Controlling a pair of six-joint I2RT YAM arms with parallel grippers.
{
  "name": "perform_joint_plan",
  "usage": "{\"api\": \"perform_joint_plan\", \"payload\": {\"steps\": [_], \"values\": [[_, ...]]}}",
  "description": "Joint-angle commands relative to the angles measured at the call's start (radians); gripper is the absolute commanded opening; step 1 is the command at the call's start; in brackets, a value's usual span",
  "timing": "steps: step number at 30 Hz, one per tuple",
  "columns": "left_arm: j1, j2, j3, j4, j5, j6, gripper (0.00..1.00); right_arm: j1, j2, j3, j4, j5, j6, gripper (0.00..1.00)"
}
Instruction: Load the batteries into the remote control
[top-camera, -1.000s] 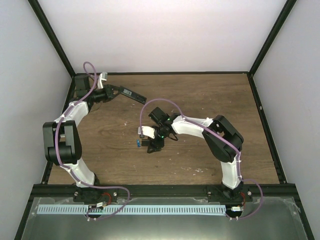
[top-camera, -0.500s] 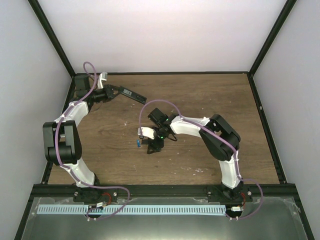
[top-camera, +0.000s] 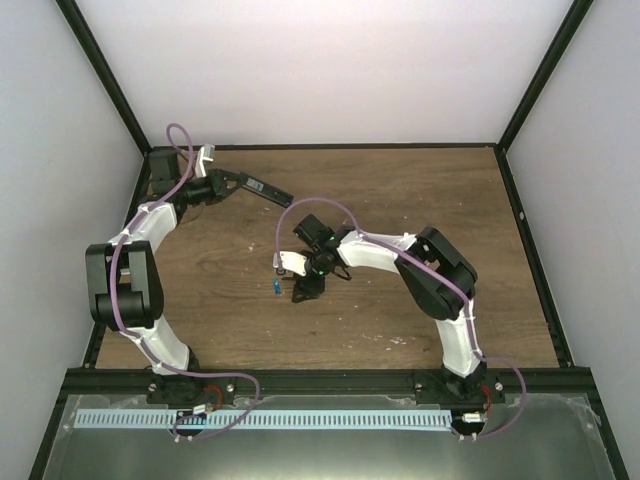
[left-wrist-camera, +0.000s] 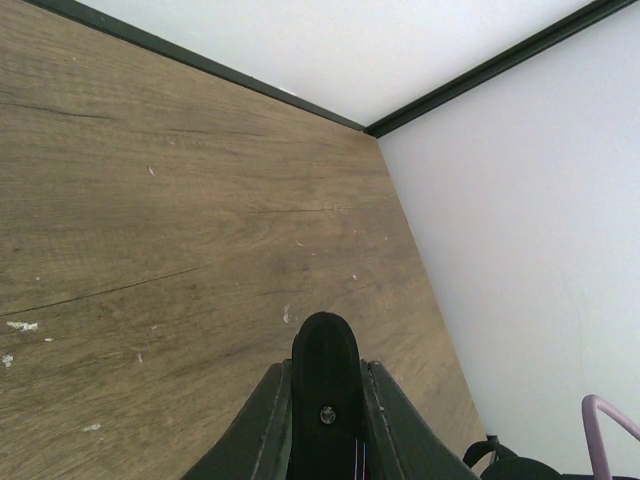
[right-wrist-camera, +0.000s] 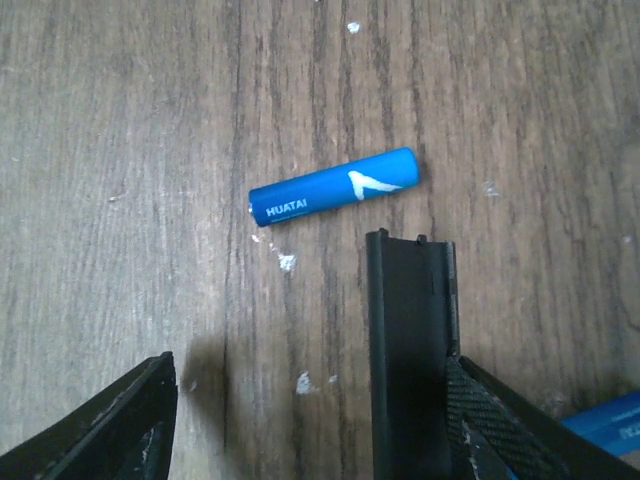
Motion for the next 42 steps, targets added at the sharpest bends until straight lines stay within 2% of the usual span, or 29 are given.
{"api": "perform_joint_plan", "payload": {"steps": [1, 4, 9, 14, 31, 42], "values": [[0.007, 0.007, 0.008, 0.018, 0.024, 0.001, 0.01, 0.001, 0.047, 0.031, -0.03, 0.05, 0.005, 0.63], [0.009, 0.006, 0.007, 0.02, 0.026, 0.0, 0.01, -0.005, 0.05, 0.033, -0.029, 0.057, 0.007, 0.56], [0.01, 0.003, 0.002, 0.017, 0.024, 0.001, 0.01, -0.017, 0.065, 0.048, -0.043, 0.057, 0.015, 0.35], [0.011, 0.0, -0.005, 0.017, 0.027, 0.001, 0.01, -0.024, 0.07, 0.06, -0.047, 0.056, 0.024, 0.23], [0.013, -0.009, -0.011, 0.03, 0.026, -0.01, 0.02, -0.087, -0.042, 0.068, -0.067, 0.011, 0.074, 0.13], [0.013, -0.013, -0.011, 0.042, 0.025, -0.017, 0.02, -0.196, -0.143, -0.006, -0.044, -0.176, 0.169, 0.01]]}}
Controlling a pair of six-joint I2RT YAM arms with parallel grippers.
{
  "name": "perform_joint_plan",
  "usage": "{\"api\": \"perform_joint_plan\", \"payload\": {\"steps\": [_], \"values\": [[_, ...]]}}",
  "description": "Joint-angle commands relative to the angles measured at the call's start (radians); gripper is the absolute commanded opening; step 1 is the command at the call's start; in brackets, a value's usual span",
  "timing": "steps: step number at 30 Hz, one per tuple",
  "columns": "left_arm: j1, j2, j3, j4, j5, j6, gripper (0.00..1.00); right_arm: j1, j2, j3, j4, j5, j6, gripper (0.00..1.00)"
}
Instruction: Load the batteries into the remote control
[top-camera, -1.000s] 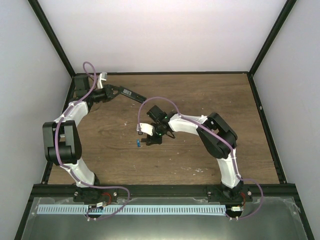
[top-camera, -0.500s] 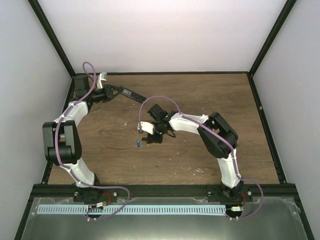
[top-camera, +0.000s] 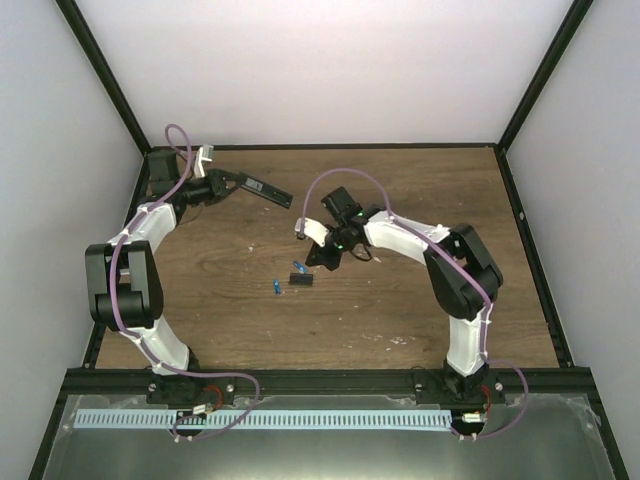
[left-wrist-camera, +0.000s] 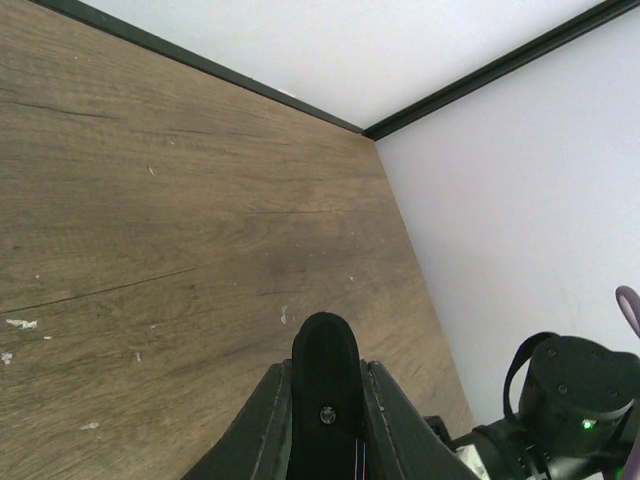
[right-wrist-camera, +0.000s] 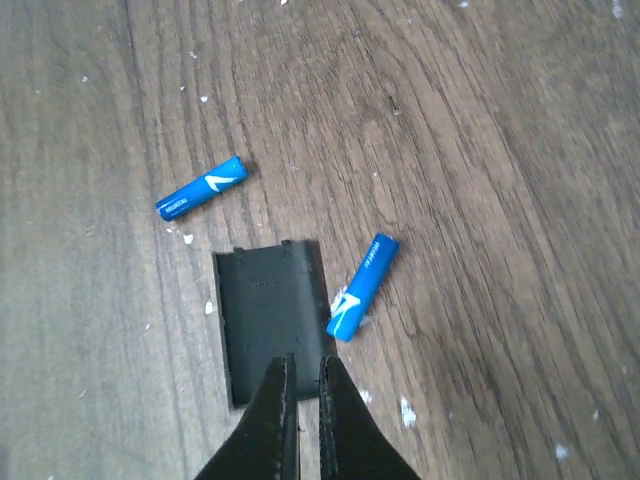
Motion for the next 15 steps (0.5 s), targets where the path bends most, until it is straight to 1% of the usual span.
{"api": "perform_joint_plan", "payload": {"steps": [1, 6, 8, 12, 15], "values": [[0.007, -0.011, -0.005, 0.033, 0.018, -0.001, 0.02, -0.035, -0.066, -0.054, 0.008, -0.1, 0.046, 0.01], [0.006, -0.009, -0.001, 0.032, 0.017, -0.004, 0.02, -0.039, -0.064, -0.081, 0.032, -0.101, 0.043, 0.01], [0.007, -0.011, 0.001, 0.03, 0.017, -0.003, 0.02, -0.038, -0.068, -0.072, 0.034, -0.105, 0.034, 0.04], [0.007, -0.009, 0.0, 0.022, 0.013, 0.002, 0.02, -0.022, -0.091, -0.087, 0.03, -0.092, -0.02, 0.21], [0.006, -0.006, 0.0, 0.024, 0.012, 0.0, 0.02, -0.002, -0.088, -0.092, 0.033, -0.123, -0.022, 0.31]]}}
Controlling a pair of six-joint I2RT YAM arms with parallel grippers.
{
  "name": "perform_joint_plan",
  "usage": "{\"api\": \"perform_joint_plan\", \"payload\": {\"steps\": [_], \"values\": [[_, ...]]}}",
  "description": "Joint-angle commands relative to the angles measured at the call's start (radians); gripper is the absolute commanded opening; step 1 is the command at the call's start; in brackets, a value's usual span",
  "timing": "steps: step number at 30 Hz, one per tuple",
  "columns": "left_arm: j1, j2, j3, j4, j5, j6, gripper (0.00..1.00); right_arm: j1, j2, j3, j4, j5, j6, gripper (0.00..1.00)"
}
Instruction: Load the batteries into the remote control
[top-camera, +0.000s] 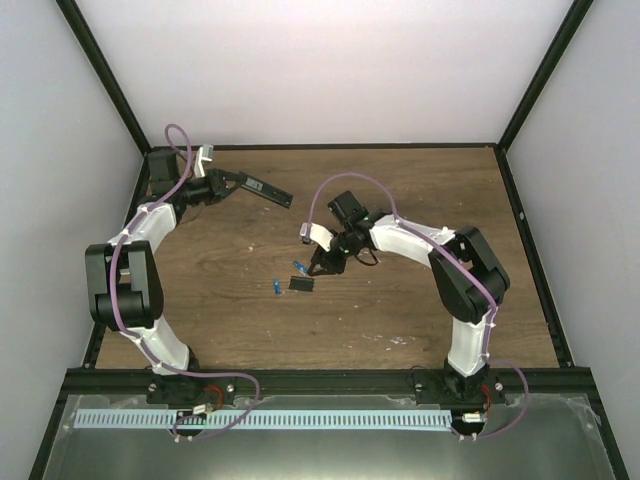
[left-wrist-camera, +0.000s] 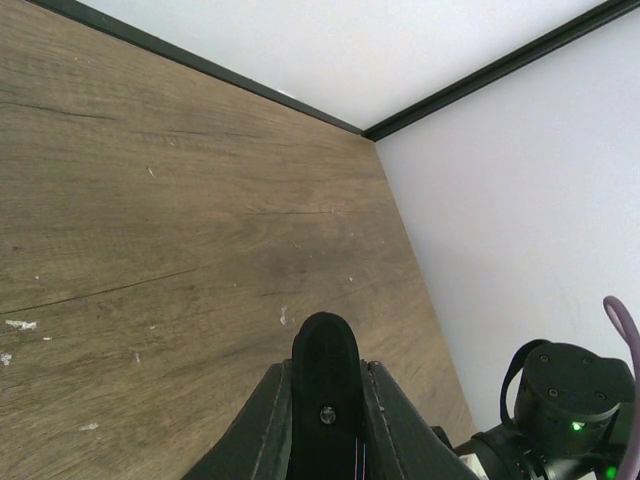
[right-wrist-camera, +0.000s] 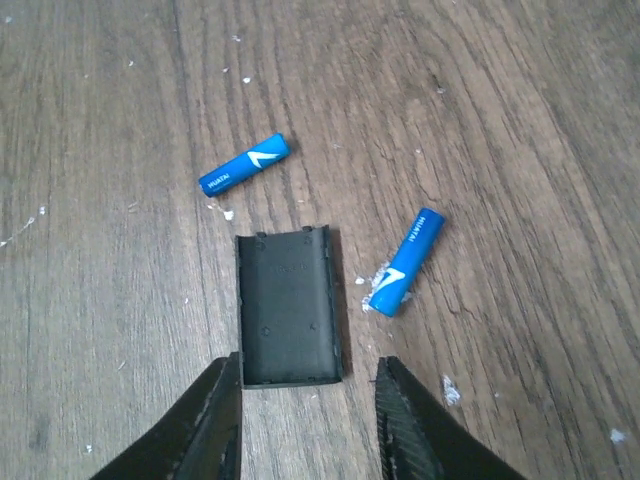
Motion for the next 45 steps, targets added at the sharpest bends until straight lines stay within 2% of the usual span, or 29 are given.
{"api": "perform_joint_plan", "payload": {"steps": [1, 8, 20, 45], "values": [[0.007, -0.005, -0.001, 0.018, 0.011, 0.006, 0.02, 0.036, -0.021, 0.0, -0.004, -0.039, -0.036, 0.32], [0.007, -0.005, 0.012, 0.011, 0.007, 0.009, 0.02, 0.087, 0.05, 0.026, -0.026, -0.036, -0.051, 0.35], [0.007, 0.007, 0.012, 0.014, 0.01, 0.009, 0.02, 0.104, 0.107, 0.033, -0.015, 0.024, -0.057, 0.38], [0.007, 0.046, 0.051, 0.016, 0.01, -0.001, 0.02, 0.104, 0.083, 0.021, 0.022, 0.063, -0.071, 0.42]]}}
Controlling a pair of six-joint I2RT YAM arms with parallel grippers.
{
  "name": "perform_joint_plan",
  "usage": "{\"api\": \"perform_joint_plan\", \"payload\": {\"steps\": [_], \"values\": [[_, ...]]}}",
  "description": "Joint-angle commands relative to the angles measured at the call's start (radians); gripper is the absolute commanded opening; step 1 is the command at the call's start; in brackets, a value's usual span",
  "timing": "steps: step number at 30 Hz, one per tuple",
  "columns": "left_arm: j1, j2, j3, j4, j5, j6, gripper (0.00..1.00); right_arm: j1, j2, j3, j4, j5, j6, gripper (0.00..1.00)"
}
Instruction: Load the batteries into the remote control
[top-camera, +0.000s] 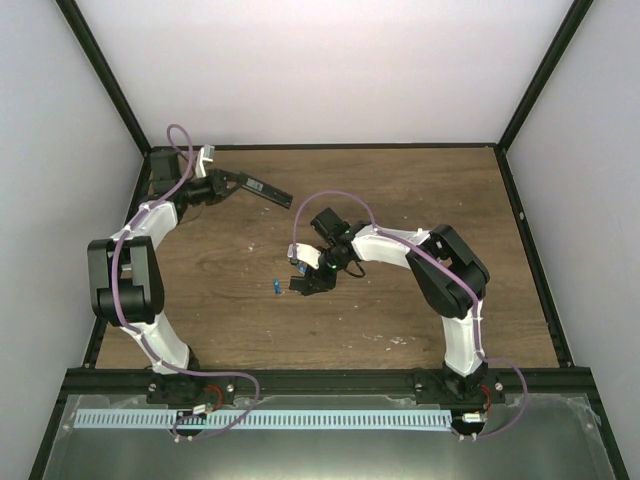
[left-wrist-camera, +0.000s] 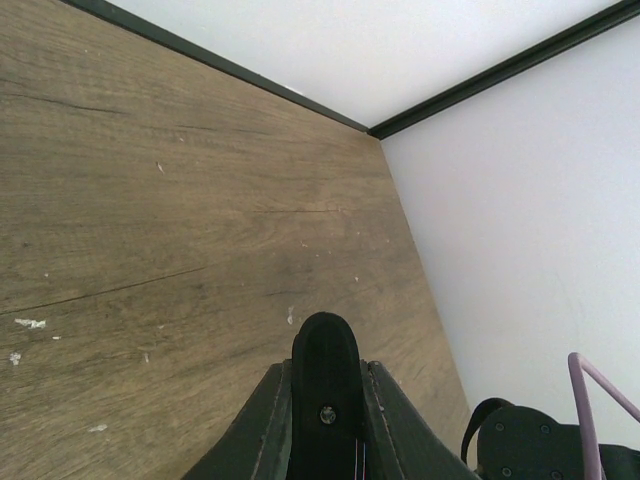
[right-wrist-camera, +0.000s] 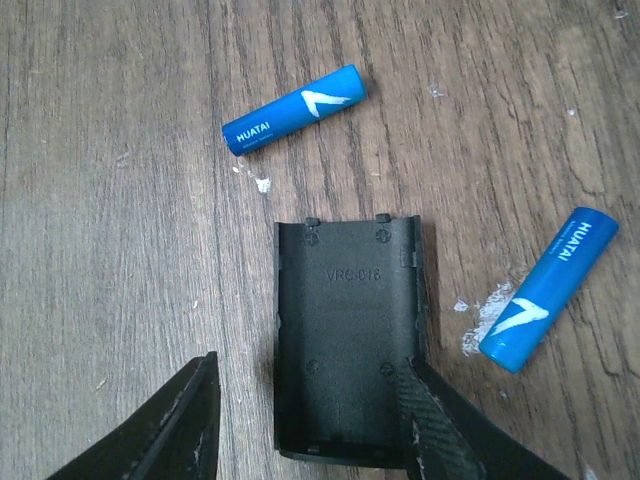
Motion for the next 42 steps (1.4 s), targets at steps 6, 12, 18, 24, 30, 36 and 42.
{"api": "perform_joint_plan", "payload": {"steps": [6, 12, 18, 24, 30, 36, 42], "values": [[0.006, 0.024, 0.049, 0.016, 0.013, -0.003, 0.02, 0.003, 0.011, 0.022, 0.01, 0.017, -0.015, 0.43], [0.006, 0.025, 0.049, 0.01, 0.016, -0.002, 0.02, 0.003, 0.029, 0.025, 0.009, 0.021, -0.015, 0.44], [0.006, 0.032, 0.056, 0.005, 0.019, 0.001, 0.02, 0.003, 0.039, 0.026, 0.013, 0.027, -0.016, 0.45], [0.006, 0.039, 0.068, 0.0, 0.023, 0.002, 0.03, 0.003, 0.028, 0.036, 0.016, 0.031, -0.019, 0.45], [0.006, 0.04, 0.069, -0.003, 0.023, 0.006, 0.03, 0.003, -0.006, 0.042, 0.019, 0.037, -0.027, 0.45], [0.007, 0.037, 0.064, -0.007, 0.024, 0.01, 0.03, 0.0, 0.021, 0.036, 0.026, 0.086, -0.015, 0.45], [0.006, 0.039, 0.063, -0.006, 0.024, 0.011, 0.03, -0.017, 0.044, 0.047, 0.015, 0.089, 0.001, 0.44]]}}
